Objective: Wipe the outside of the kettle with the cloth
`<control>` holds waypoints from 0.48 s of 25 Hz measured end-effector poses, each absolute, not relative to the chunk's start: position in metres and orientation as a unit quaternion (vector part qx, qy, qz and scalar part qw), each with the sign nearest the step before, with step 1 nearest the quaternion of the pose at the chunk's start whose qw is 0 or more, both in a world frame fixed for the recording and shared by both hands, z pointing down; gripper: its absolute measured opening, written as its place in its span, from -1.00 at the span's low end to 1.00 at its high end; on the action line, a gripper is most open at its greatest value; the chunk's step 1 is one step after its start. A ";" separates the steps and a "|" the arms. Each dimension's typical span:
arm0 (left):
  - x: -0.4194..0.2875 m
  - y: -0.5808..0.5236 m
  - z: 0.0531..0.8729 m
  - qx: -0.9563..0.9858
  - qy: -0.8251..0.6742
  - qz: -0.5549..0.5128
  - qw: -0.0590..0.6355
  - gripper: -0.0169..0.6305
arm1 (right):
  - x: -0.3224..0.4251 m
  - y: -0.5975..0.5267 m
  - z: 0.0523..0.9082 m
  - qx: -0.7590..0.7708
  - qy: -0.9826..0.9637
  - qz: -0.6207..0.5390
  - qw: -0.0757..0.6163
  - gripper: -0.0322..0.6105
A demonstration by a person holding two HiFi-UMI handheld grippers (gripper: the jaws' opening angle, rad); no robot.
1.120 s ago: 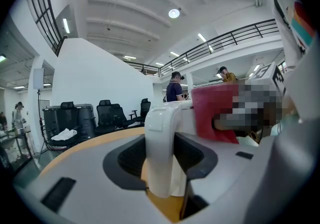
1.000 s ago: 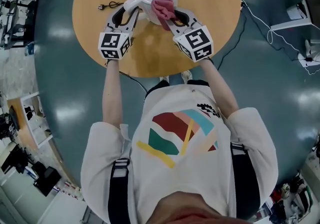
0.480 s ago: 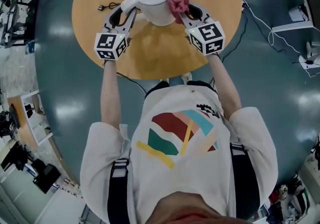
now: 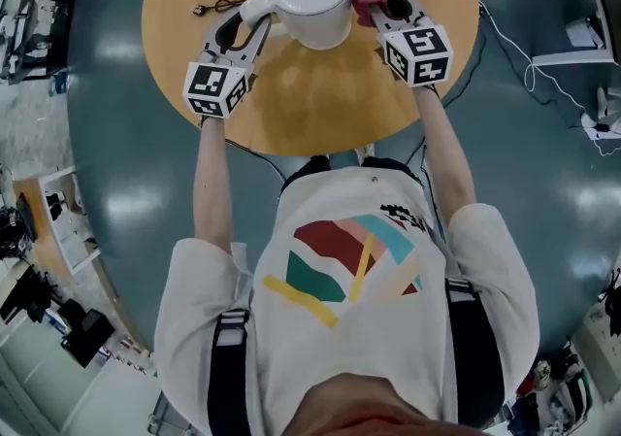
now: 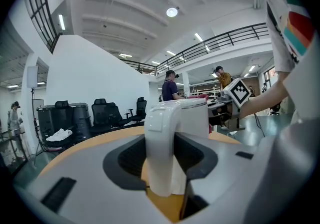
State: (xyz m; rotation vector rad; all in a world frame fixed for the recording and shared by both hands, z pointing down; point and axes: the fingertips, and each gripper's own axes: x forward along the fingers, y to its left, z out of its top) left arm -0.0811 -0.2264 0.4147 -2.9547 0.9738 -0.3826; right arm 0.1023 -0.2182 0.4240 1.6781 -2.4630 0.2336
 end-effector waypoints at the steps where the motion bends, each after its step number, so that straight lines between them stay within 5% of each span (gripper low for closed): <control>1: -0.081 -0.226 0.414 -0.943 0.310 -0.122 0.003 -0.31 | 0.103 -0.220 0.424 0.561 -0.821 0.078 0.076 -0.75; 12: -0.083 -0.227 0.416 -0.943 0.311 -0.122 0.004 -0.31 | 0.099 -0.203 0.429 0.575 -0.811 0.082 0.065 -0.75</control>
